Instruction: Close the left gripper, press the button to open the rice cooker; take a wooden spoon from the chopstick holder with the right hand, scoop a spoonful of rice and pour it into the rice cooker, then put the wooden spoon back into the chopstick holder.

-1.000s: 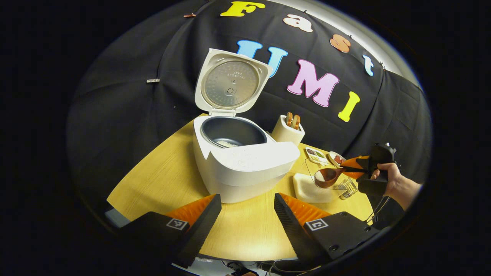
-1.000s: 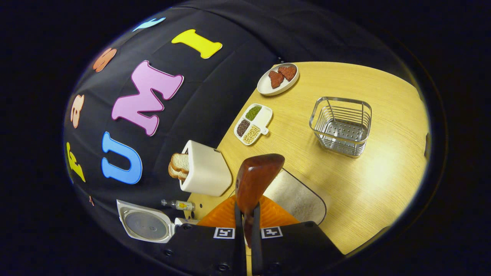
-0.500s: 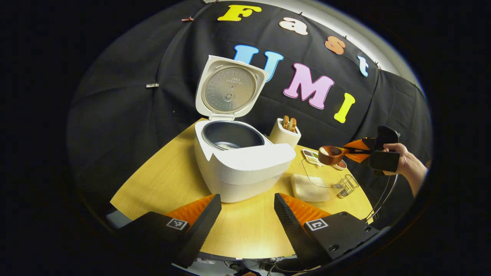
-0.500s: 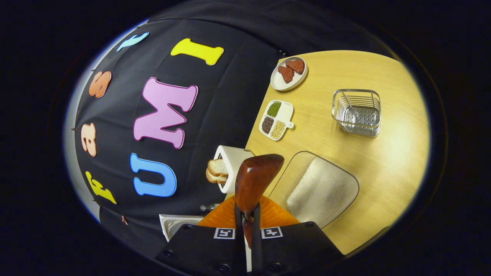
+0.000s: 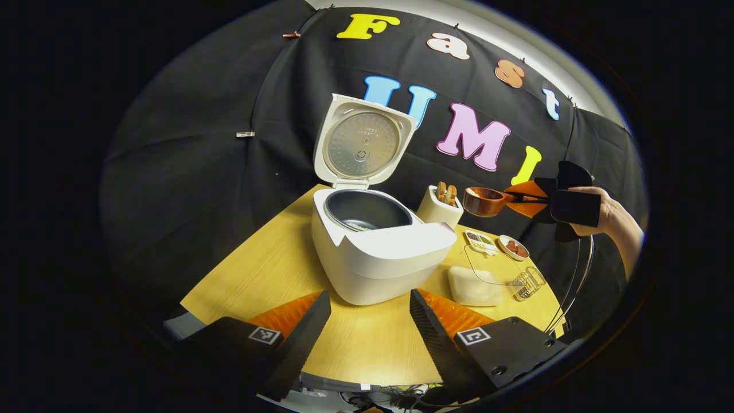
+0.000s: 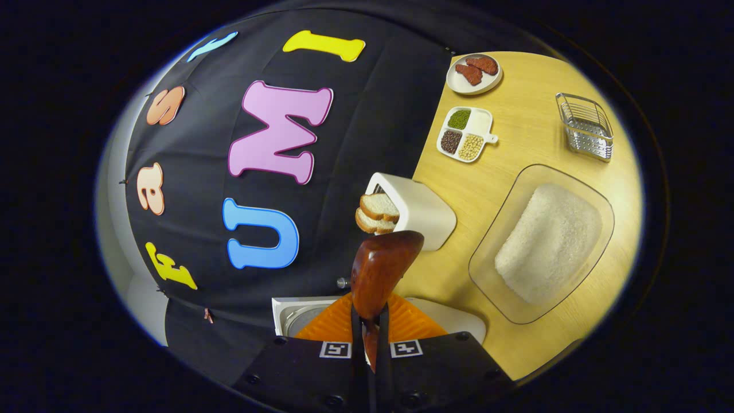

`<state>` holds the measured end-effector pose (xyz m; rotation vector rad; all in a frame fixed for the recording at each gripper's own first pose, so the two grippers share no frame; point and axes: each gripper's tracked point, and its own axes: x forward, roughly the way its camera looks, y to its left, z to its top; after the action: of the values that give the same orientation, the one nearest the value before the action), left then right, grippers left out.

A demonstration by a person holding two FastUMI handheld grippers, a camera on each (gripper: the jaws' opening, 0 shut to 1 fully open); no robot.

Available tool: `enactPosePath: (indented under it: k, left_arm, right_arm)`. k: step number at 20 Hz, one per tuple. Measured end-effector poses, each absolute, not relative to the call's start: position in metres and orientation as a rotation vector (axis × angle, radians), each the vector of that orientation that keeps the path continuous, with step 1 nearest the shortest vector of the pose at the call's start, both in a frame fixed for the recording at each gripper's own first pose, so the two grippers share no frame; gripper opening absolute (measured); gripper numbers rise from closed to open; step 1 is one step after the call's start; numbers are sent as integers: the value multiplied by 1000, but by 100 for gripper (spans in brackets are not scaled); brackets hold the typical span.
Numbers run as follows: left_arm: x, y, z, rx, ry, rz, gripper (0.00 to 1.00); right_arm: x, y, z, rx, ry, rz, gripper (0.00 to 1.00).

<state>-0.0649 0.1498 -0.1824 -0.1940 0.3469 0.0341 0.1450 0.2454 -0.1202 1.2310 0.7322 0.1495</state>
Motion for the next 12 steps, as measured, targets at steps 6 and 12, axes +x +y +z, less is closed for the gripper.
enactPosePath:
  k: [6,12]
  left_arm:
    - [-69,173,-181,-238,340,99,96]
    - [-66,200,-180,-264,341,140,96]
  right_arm:
    - [154,327,-119,1194,786,254,10]
    - [166,392,-121,933,719,362,10]
